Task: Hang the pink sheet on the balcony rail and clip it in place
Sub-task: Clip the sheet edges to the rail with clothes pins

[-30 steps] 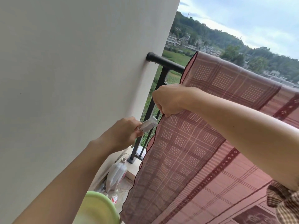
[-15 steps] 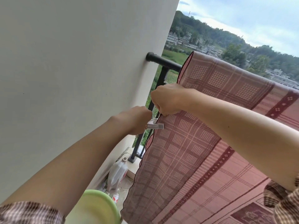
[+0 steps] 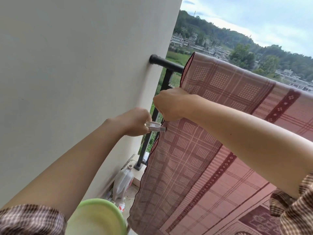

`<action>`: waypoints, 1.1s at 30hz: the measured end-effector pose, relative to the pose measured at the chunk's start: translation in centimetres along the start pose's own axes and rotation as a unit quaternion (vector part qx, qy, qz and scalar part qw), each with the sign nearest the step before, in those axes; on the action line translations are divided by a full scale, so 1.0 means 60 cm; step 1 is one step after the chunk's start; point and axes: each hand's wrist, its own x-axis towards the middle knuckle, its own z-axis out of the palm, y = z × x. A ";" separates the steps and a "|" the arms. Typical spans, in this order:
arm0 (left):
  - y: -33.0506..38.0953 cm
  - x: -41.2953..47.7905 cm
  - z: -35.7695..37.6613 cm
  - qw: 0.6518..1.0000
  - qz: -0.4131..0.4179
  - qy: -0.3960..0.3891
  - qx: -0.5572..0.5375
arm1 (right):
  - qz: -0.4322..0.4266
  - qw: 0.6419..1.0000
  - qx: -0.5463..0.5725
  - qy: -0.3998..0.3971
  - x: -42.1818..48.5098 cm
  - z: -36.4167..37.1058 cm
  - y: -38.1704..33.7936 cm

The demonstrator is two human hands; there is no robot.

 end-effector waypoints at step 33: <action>0.761 -0.121 0.505 0.973 0.142 0.067 -0.168 | 0.380 0.872 0.244 0.188 -0.912 0.582 0.082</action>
